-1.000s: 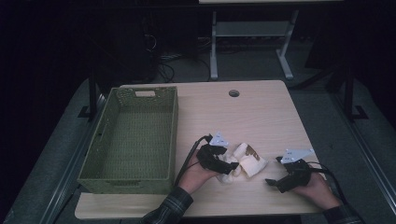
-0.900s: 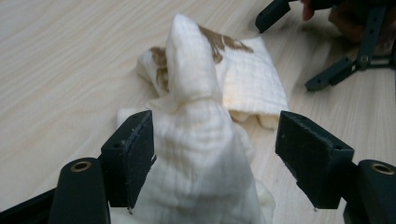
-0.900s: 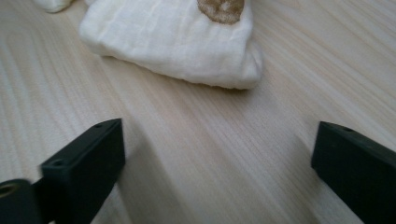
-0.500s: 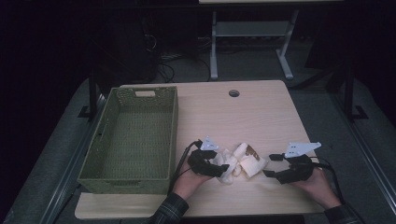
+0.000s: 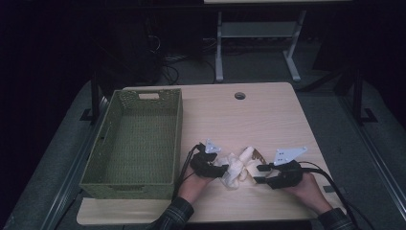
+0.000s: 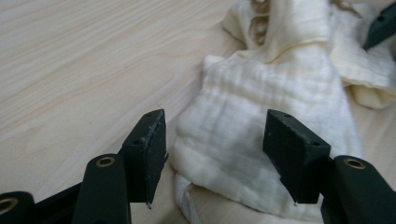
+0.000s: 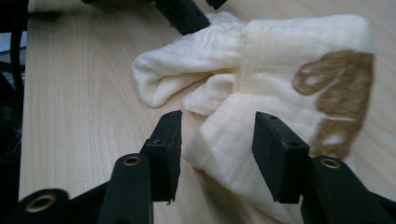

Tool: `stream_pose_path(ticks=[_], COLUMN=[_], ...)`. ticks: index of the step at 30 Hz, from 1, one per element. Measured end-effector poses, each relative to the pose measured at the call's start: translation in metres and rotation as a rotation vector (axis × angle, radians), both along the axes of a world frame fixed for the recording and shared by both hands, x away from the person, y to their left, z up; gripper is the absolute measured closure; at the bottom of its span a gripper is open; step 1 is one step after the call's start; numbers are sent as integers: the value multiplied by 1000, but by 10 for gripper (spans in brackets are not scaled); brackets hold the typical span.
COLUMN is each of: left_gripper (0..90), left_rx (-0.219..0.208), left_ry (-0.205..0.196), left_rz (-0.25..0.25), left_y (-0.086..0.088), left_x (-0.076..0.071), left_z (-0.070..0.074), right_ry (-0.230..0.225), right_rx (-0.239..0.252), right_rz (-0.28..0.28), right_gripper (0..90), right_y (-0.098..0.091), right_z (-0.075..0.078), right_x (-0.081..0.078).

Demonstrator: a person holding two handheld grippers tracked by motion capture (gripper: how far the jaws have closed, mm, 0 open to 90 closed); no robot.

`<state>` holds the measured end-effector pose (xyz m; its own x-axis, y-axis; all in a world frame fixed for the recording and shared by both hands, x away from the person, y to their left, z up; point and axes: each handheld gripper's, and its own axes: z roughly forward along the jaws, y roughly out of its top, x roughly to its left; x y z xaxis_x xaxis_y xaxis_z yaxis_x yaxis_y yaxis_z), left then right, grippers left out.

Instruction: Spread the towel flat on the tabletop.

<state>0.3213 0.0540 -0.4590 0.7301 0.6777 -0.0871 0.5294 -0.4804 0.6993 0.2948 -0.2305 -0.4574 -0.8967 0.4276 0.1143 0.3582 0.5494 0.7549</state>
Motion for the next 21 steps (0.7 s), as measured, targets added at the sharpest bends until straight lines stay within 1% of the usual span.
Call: stream_pose_path(ticks=[1, 2, 3, 5, 6, 7, 10, 14, 15, 16, 17, 18, 21], left_gripper=[394, 398, 403, 427, 428, 429, 429, 429, 429, 428, 428, 428, 428], left_rx=[1, 10, 13, 21, 21, 23, 23, 26, 28, 28, 30, 31, 31], left_ry=[3, -1, 3, 8, 15, 15, 16, 16, 17, 17, 15, 13, 12], left_rz=[2, 0, 1, -3, 3, -1, 0, -4, -5, -5, -6, -6, -8], left_y=[0, 0, 0, -1, -1, -1, -1, -1, -1, -1, -2, -2, -2], left_x=[1, 1, 1, 2, 2, 2, 3, 3, 4, 4, 4, 4, 3], left_z=[-1, -2, -2, -4, -5, -5, -6, -7, -7, -7, -7, -7, -8], right_ry=[5, 7, 3, 1, 10, 20, 17, 4, -7, -7, -21, -21, -36], right_rx=[-4, -18, -35, -60, -67, -64, -60, -22, -2, -2, 20, 20, 46], right_rz=[3, 2, 0, -7, -7, -2, -1, -9, -16, -16, -23, -23, -44], right_gripper=[547, 564, 599, 700, 756, 832, 853, 859, 859, 859, 859, 859, 859], right_y=[2, 4, 5, 6, 5, 3, 1, -8, -14, -14, -19, -19, -28], right_z=[-2, -3, -5, -8, -8, -8, -4, 8, 14, 14, 21, 21, 29], right_x=[1, 1, 1, 2, 3, 4, 4, 7, 10, 10, 14, 14, 22])
